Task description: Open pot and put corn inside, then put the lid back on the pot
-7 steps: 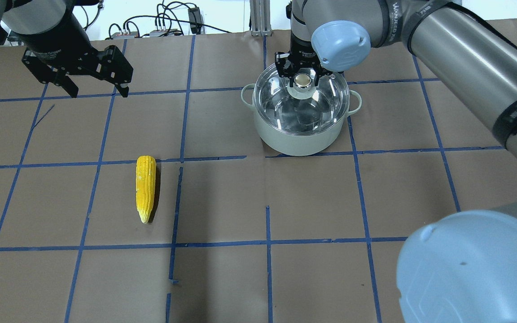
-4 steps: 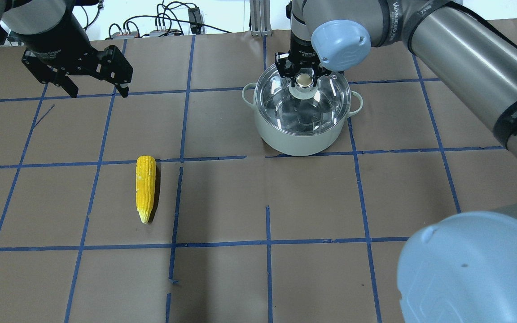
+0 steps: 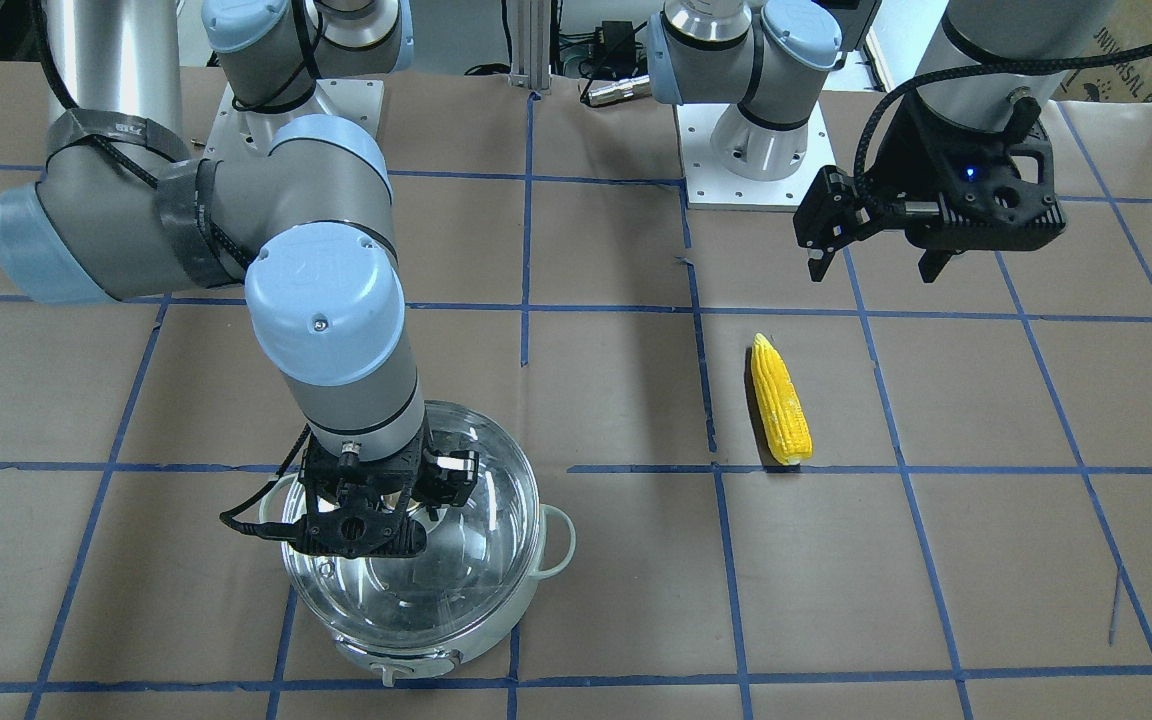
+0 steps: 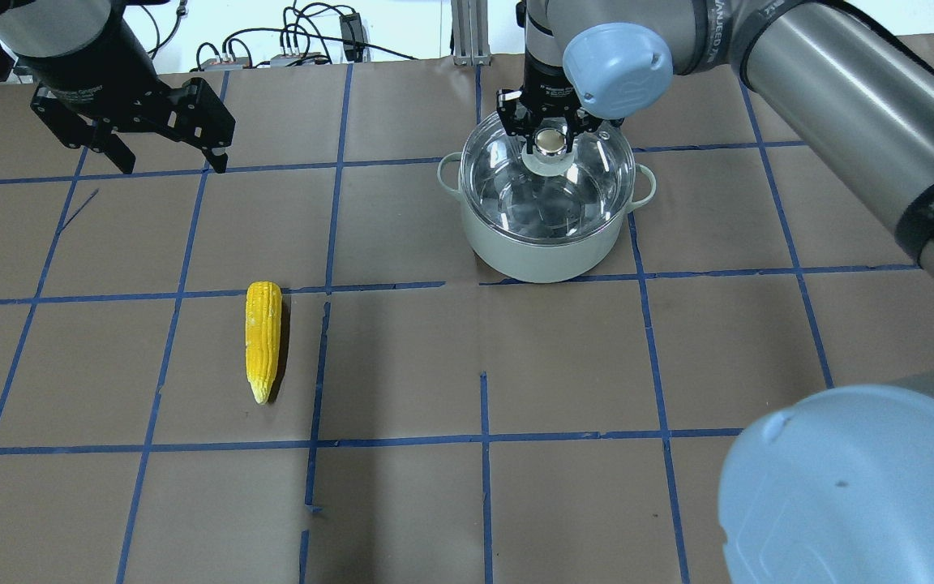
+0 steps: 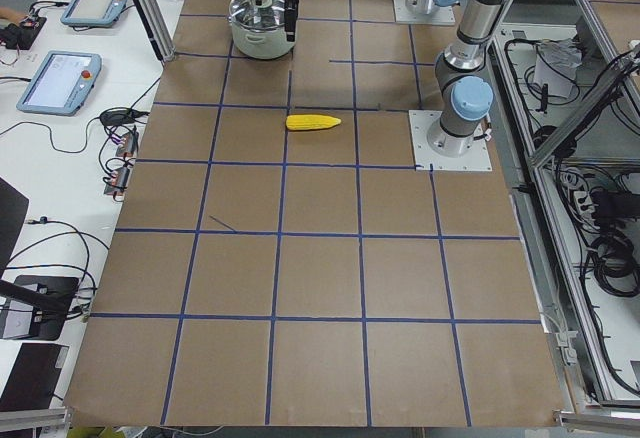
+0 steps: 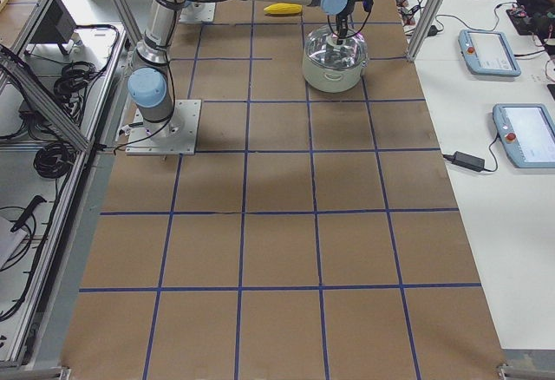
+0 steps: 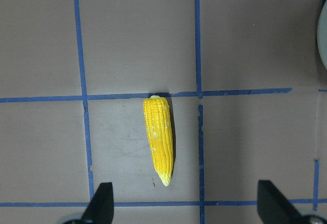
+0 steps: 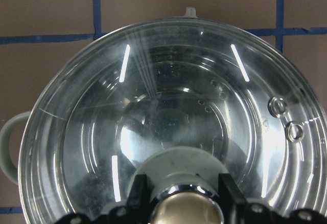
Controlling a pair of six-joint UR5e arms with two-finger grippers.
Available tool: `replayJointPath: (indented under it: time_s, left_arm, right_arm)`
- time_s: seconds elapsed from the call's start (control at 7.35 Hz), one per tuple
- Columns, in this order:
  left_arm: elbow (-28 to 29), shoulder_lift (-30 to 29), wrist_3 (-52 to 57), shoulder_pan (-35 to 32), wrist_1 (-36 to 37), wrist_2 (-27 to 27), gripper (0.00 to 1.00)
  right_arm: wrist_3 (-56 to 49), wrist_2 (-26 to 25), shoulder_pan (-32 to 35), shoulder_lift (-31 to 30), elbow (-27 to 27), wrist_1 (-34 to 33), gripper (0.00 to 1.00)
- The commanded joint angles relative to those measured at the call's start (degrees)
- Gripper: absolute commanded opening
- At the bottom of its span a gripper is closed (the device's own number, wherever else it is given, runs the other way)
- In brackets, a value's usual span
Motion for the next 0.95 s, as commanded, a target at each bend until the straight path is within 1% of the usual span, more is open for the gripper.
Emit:
replayJointPath:
  time_s: [0.0,0.14,0.27,0.41,0.54,0.82]
  left_arm:
    - [-0.17,0.52,0.17,0.29,-1.27,0.25,1.0]
    - [-0.96,0.43,0.34,0.46,-1.19,0.26,1.0]
    - [-1.32,-0.27,0.35,0.73,-1.27,0.17,1.0]
    - [-4.11,-1.14,0.95,2.73,-1.1,-0.62,1.0]
    - [-8.84,-2.2,2.0,5.01,0.9,-0.88,1.0]
    - [-18.24,-5.96,7.35,6.09,15.88,-0.71,1.0]
  right_arm:
    - [-0.51,0.43,-0.51,-0.02,-8.19,11.18,0.48]
    - [-1.04,0.52,-1.13,-0.55,-9.54,13.84,0.47]
    - [-3.91,0.0,-1.66,-2.29,-8.77,13.87,0.47]
    - [-9.51,-0.26,-4.62,-4.31,-7.71,14.21,0.45]
    - [-12.96,-0.01,-8.91,-8.6,-4.05,14.91,0.44]
    - [-21.31,0.7,-16.13,-18.0,9.72,13.44,0.43]
